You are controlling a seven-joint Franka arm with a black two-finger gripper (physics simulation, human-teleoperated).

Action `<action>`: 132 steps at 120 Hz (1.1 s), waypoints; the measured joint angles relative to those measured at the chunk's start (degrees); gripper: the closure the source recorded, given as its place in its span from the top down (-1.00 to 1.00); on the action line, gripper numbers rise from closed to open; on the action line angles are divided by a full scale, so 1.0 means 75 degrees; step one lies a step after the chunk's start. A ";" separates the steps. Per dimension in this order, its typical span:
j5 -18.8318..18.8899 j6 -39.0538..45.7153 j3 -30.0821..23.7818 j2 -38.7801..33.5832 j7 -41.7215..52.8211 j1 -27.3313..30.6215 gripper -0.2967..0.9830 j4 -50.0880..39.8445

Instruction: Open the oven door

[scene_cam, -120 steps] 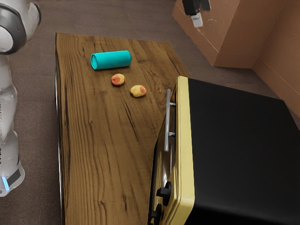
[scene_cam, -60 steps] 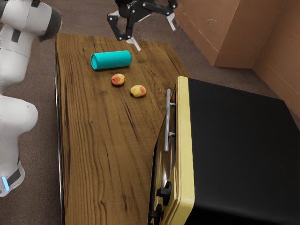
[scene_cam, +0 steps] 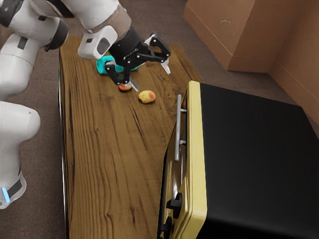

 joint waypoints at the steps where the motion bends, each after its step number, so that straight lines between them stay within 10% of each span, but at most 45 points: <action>1: -0.0002 0.0032 0.0019 0.0044 0.0008 0.0003 0.54 -0.0030; 132: 0.0269 0.2414 0.1445 0.1111 0.2095 -0.0454 0.54 -0.0848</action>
